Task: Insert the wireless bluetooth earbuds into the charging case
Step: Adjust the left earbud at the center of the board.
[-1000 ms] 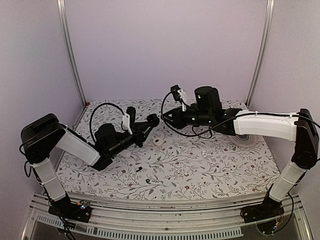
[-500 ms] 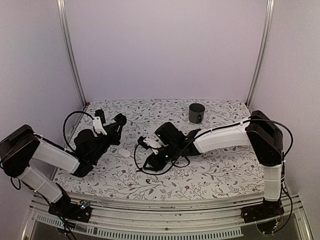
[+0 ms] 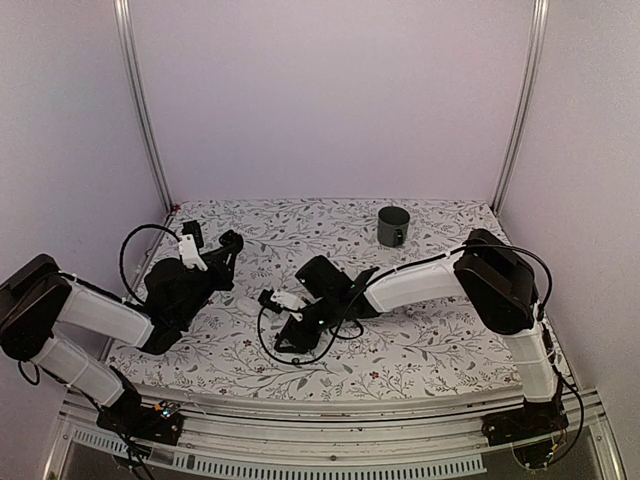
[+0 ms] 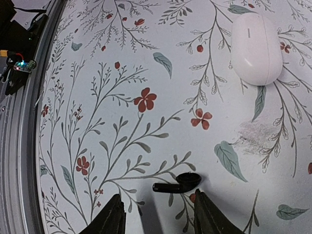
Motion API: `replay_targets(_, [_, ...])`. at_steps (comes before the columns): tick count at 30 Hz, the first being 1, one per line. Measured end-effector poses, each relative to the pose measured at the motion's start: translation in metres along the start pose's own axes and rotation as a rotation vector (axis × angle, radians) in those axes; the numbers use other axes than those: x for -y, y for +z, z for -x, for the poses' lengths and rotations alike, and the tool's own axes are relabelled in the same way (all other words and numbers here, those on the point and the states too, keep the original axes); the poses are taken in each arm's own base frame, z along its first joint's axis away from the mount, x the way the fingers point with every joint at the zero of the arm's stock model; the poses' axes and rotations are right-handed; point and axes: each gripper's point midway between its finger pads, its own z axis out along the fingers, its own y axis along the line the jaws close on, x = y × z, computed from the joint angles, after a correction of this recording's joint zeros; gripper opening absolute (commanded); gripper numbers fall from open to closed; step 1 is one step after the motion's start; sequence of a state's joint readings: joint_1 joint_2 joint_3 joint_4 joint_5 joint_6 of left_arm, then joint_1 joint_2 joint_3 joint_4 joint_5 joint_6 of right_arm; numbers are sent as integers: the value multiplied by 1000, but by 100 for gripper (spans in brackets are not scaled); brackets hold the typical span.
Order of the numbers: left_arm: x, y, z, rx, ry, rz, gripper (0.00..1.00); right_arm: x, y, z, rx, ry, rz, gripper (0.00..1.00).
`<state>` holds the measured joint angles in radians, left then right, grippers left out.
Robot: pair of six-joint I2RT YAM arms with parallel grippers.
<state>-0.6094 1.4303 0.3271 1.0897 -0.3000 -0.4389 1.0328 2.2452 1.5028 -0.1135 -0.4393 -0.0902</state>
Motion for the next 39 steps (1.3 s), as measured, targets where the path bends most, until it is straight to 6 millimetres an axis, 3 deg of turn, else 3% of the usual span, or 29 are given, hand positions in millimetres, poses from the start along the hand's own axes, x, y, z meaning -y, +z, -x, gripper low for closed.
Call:
replay_targets(22, [0, 1, -3, -18, -5, -14, 0, 13, 8, 12, -38, -89, -32, 52])
replay_targets(26, [0, 1, -3, -19, -6, -17, 0, 16, 17, 21, -29, -97, -21, 53])
replay_targets(32, [0, 1, -3, -18, -5, -15, 0, 12, 27, 32, -29, -107, 9, 51])
replay_targets(39, [0, 1, -3, -19, -6, -17, 0, 4, 29, 28, -47, -104, 47, 48])
